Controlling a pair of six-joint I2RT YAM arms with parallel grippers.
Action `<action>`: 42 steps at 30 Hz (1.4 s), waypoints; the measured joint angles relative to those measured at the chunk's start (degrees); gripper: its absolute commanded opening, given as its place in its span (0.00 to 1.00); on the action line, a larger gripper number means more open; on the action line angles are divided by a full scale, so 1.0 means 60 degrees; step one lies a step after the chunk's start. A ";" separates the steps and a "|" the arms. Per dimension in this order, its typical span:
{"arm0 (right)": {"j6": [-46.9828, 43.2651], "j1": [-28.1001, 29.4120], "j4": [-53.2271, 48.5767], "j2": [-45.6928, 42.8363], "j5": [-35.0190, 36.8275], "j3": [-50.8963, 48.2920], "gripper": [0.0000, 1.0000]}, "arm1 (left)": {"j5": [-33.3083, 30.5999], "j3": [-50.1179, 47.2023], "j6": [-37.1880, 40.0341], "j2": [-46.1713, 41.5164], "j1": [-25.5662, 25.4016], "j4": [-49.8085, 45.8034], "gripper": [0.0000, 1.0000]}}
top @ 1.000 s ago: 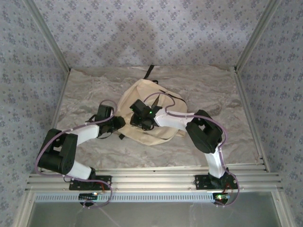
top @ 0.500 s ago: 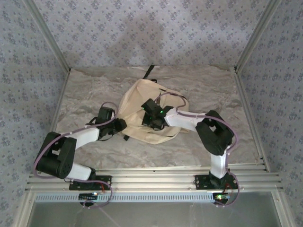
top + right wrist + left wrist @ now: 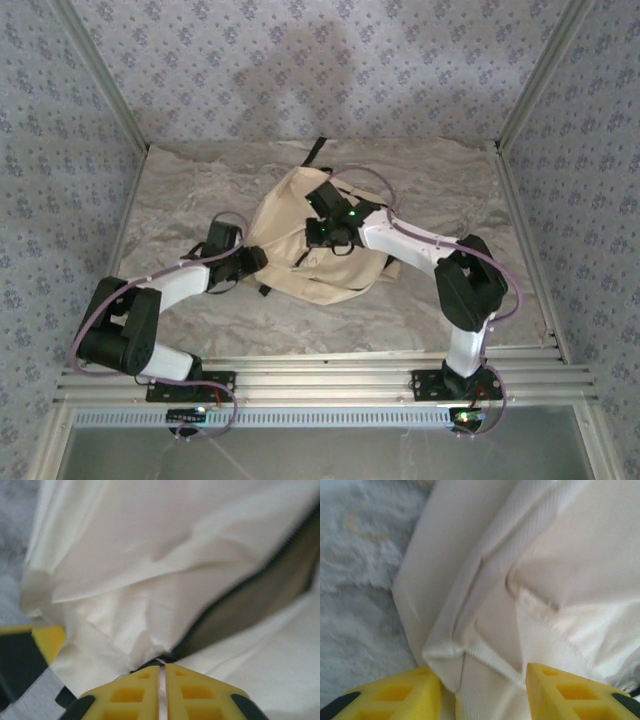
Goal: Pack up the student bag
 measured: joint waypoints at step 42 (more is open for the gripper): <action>-0.9340 0.0266 -0.1399 0.3249 -0.1800 0.2710 0.00 | 0.0688 0.3337 0.0506 0.3155 0.1173 -0.0488 0.47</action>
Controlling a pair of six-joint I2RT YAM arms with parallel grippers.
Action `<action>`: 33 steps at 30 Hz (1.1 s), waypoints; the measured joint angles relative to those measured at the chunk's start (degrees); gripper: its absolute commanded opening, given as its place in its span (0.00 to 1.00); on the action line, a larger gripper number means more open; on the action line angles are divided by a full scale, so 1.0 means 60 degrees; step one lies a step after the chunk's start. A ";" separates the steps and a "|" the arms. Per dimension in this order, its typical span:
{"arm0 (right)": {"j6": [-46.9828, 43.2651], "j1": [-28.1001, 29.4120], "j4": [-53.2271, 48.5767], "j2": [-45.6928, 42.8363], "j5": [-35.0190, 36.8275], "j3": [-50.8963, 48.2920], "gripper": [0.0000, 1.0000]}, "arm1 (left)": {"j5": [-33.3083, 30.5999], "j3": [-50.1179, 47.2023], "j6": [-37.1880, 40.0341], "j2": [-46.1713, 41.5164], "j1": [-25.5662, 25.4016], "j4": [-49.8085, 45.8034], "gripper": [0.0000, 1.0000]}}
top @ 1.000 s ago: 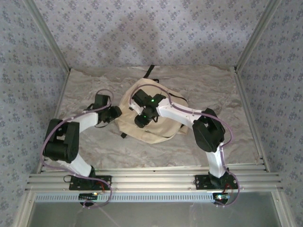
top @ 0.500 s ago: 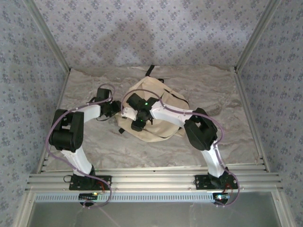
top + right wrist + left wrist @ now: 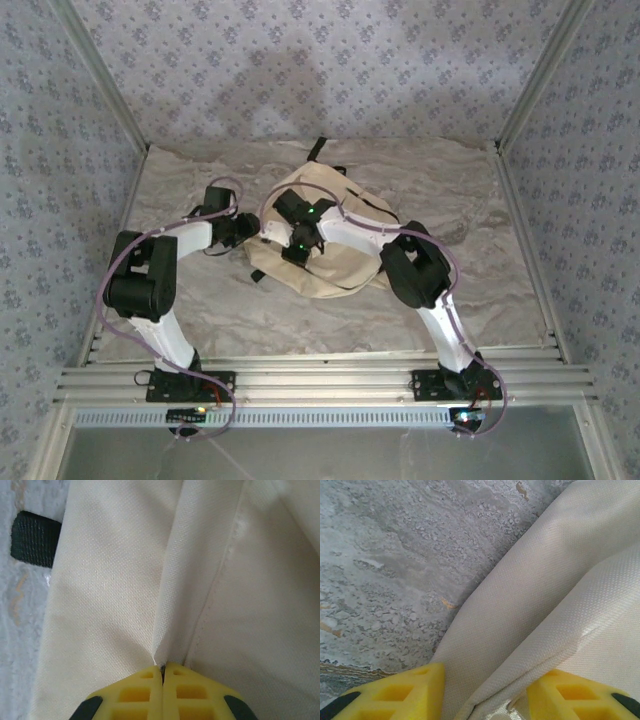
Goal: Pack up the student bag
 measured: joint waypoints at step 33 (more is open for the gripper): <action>0.0605 -0.0040 -0.0266 -0.0076 0.0310 0.0160 0.38 | 0.0251 0.0000 0.0066 0.0000 0.0025 -0.0044 0.47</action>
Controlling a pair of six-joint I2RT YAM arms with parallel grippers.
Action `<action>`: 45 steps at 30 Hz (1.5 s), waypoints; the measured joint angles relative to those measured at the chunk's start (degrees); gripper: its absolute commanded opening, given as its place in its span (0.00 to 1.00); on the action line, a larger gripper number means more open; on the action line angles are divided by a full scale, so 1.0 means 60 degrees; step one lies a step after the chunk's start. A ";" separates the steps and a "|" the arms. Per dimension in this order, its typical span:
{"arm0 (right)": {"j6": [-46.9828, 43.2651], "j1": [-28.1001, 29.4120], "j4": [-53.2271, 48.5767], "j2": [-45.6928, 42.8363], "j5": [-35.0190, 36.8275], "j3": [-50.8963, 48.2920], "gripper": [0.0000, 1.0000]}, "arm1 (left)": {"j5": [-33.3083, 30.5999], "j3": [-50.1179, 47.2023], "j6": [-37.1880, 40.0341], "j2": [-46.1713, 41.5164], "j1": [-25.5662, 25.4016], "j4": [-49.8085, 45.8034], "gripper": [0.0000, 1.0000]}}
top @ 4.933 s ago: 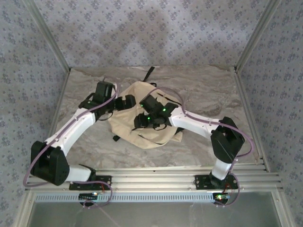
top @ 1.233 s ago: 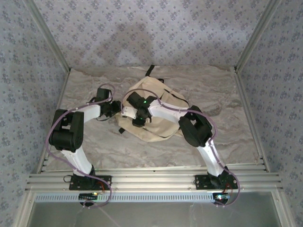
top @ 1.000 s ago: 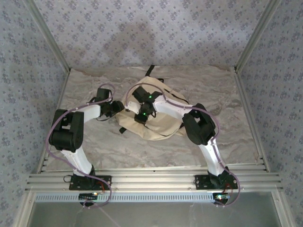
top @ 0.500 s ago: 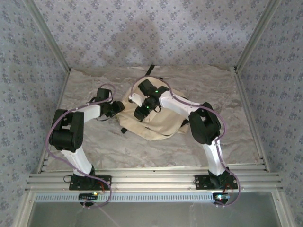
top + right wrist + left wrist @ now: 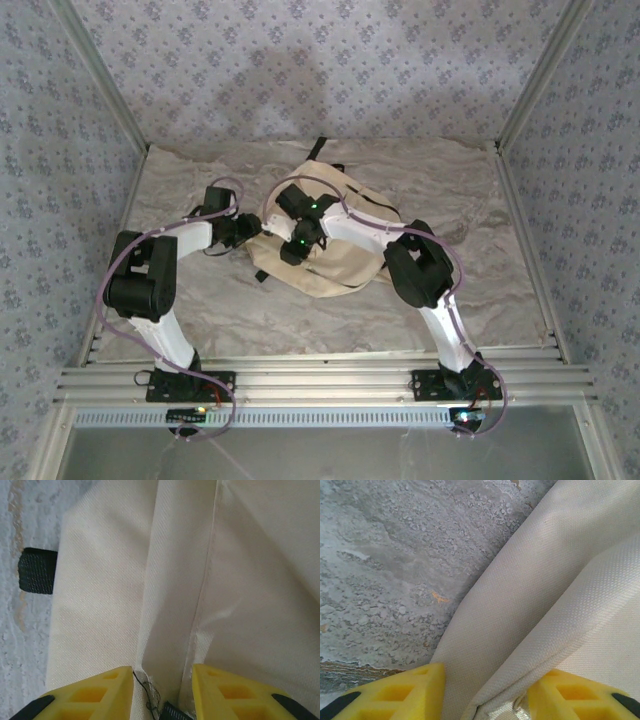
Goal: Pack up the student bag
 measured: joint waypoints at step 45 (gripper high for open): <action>0.3435 -0.2295 0.0401 -0.0707 -0.0164 -0.0215 0.36 | 0.0106 0.0062 0.0000 0.0000 0.0098 -0.0138 0.48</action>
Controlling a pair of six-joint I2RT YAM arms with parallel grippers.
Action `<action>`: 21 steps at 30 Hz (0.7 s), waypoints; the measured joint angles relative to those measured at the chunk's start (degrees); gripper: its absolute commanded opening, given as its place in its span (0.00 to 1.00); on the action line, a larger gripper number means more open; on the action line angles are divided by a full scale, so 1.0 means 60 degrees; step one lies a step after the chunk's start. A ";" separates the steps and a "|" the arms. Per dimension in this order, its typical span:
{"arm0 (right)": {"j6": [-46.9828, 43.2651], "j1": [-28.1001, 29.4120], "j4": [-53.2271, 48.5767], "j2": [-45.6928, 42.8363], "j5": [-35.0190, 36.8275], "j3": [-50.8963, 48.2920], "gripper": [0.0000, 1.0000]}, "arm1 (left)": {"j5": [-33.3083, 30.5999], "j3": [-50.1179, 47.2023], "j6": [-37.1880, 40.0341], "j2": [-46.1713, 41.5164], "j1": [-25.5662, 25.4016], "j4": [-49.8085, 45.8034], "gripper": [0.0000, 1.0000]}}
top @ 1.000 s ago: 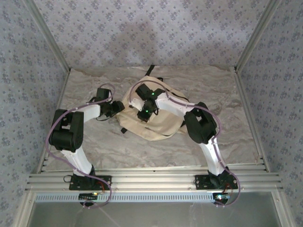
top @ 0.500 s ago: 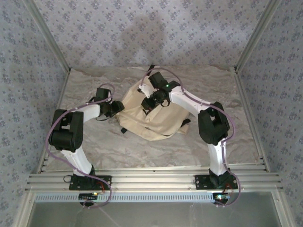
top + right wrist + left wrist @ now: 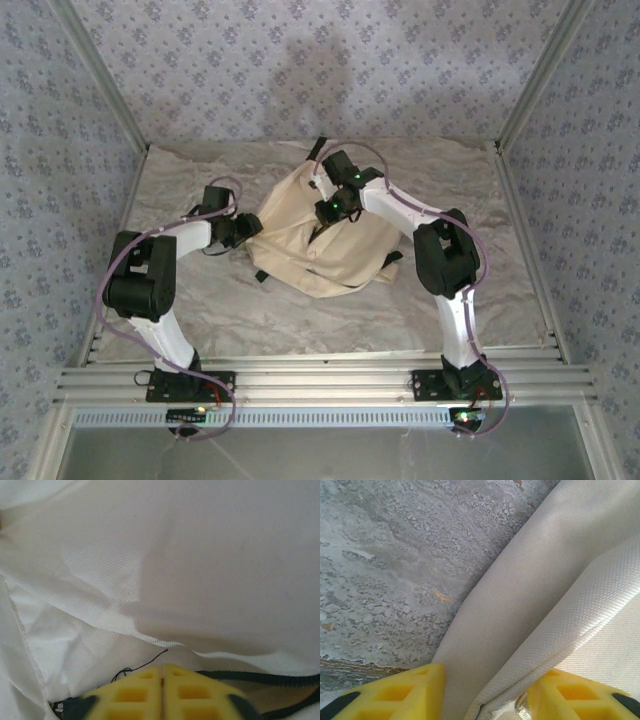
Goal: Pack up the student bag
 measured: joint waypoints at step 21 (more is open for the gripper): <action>0.0193 0.2098 -0.0933 0.0051 0.1705 0.1020 0.46 | 0.0036 0.0000 0.0000 0.0000 0.0000 0.0000 0.48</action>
